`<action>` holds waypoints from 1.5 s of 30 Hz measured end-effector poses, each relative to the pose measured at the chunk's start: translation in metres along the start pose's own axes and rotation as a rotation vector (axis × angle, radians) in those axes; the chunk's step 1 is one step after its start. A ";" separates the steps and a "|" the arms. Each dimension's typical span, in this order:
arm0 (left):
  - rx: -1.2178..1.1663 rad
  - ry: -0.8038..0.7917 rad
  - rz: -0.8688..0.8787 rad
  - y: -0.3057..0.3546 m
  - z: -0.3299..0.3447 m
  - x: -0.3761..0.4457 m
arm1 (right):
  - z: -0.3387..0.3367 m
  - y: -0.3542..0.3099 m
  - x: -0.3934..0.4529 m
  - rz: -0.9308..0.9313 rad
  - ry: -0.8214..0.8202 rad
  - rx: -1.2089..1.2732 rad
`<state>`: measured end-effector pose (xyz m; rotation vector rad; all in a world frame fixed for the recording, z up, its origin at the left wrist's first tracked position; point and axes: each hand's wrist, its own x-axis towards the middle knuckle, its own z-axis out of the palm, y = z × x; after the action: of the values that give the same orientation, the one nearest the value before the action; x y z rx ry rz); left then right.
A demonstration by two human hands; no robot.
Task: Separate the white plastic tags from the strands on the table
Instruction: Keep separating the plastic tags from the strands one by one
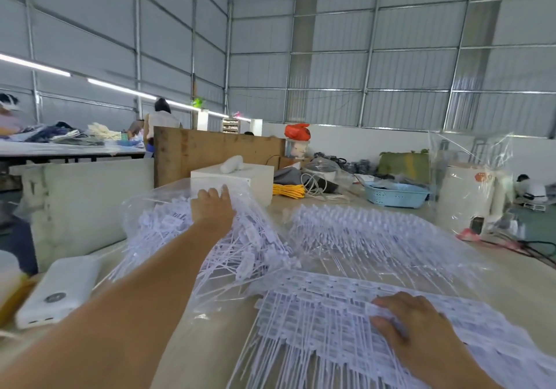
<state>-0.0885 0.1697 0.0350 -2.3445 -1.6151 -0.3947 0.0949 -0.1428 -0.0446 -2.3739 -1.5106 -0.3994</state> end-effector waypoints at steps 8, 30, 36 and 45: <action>0.035 -0.081 -0.058 0.001 0.007 -0.013 | 0.003 0.004 0.000 -0.008 -0.016 0.034; -0.342 -0.276 0.907 0.113 0.018 -0.189 | 0.001 0.015 -0.001 -0.039 0.039 0.246; -0.345 -0.297 0.822 0.134 0.014 -0.207 | -0.023 0.029 0.008 0.062 -0.149 0.483; -1.050 -0.169 0.510 0.138 -0.006 -0.188 | -0.038 0.018 0.001 0.010 0.097 0.423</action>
<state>-0.0237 -0.0428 -0.0377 -3.4741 -0.8327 -1.1510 0.1093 -0.1645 -0.0110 -2.0018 -1.3791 -0.1672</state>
